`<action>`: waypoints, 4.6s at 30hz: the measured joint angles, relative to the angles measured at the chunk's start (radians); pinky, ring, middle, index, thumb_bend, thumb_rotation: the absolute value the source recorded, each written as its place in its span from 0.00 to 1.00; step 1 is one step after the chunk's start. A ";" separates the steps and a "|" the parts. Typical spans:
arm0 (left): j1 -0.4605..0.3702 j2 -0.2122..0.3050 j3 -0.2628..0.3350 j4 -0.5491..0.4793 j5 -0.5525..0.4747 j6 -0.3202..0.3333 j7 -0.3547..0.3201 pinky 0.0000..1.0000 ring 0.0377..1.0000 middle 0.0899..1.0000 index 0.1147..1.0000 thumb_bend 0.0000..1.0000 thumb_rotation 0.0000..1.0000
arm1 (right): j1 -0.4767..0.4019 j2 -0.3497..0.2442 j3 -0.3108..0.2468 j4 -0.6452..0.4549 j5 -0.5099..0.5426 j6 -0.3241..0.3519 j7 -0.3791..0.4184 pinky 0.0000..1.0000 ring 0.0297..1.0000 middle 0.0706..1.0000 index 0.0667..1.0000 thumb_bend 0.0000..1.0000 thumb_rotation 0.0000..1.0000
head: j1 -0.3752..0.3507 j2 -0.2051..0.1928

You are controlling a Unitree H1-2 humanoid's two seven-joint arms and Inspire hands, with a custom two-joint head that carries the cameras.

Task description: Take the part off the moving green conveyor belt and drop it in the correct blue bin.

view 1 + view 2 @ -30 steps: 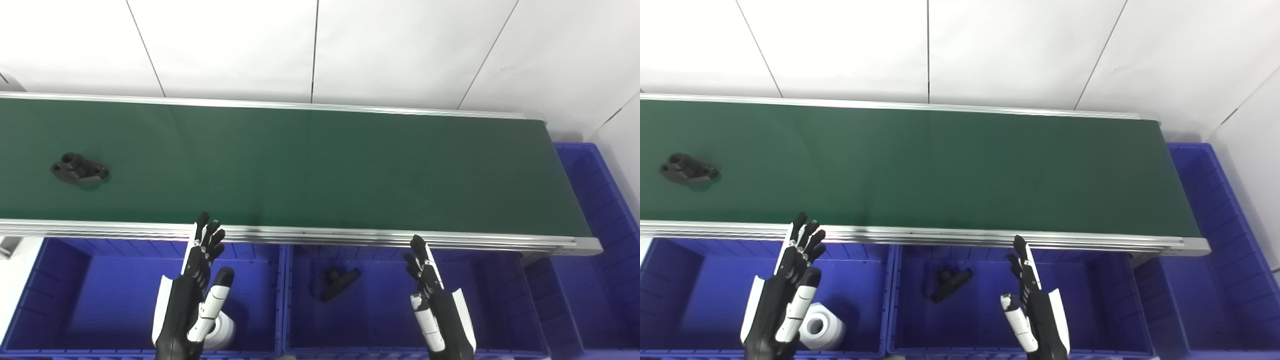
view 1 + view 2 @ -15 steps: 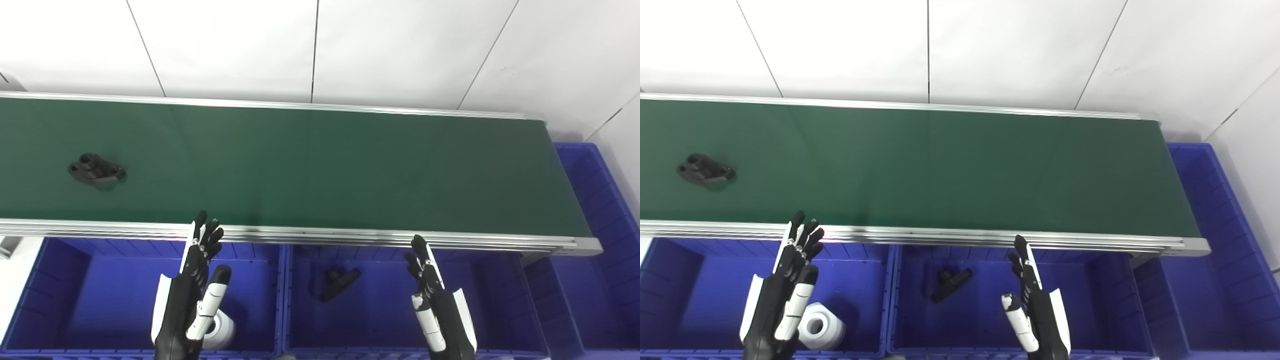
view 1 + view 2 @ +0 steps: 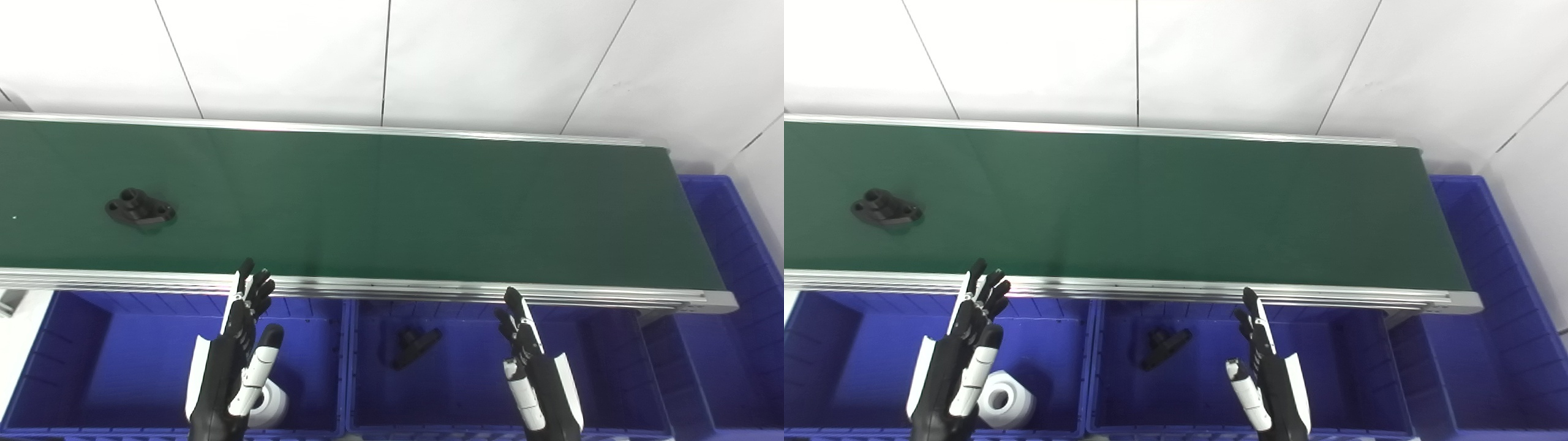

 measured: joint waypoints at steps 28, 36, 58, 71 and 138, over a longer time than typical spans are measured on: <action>-0.001 0.000 0.000 0.005 0.016 0.001 0.000 0.90 0.90 0.93 0.99 0.54 0.87 | -0.003 0.000 0.000 0.000 -0.001 0.000 0.000 0.94 0.95 0.99 1.00 0.80 0.96 | 0.002 -0.009; -0.003 0.000 -0.001 0.011 0.022 0.001 0.000 0.89 0.90 0.92 0.99 0.55 0.87 | -0.006 -0.001 -0.001 0.000 0.000 0.000 0.000 0.94 0.95 0.99 1.00 0.79 0.95 | 0.005 -0.017; -0.047 -0.054 -0.048 0.186 0.056 -0.078 0.022 0.85 0.87 0.90 0.90 0.47 0.83 | -0.079 -0.074 -0.060 0.201 0.057 -0.111 0.011 0.97 0.96 1.00 1.00 0.83 0.95 | 0.198 -0.198; -0.045 -0.058 -0.049 0.178 0.078 -0.077 0.045 0.78 0.85 0.87 0.88 0.48 0.78 | -0.084 -0.101 -0.086 0.147 0.029 -0.110 0.031 0.99 1.00 1.00 1.00 0.81 0.86 | 0.209 -0.147; -0.004 -0.058 -0.080 -0.022 0.039 0.039 0.018 0.80 0.83 0.86 0.98 0.53 0.85 | -0.902 -0.036 0.305 0.392 -1.019 0.534 0.211 0.78 0.79 0.81 0.85 0.99 0.62 | 0.072 0.028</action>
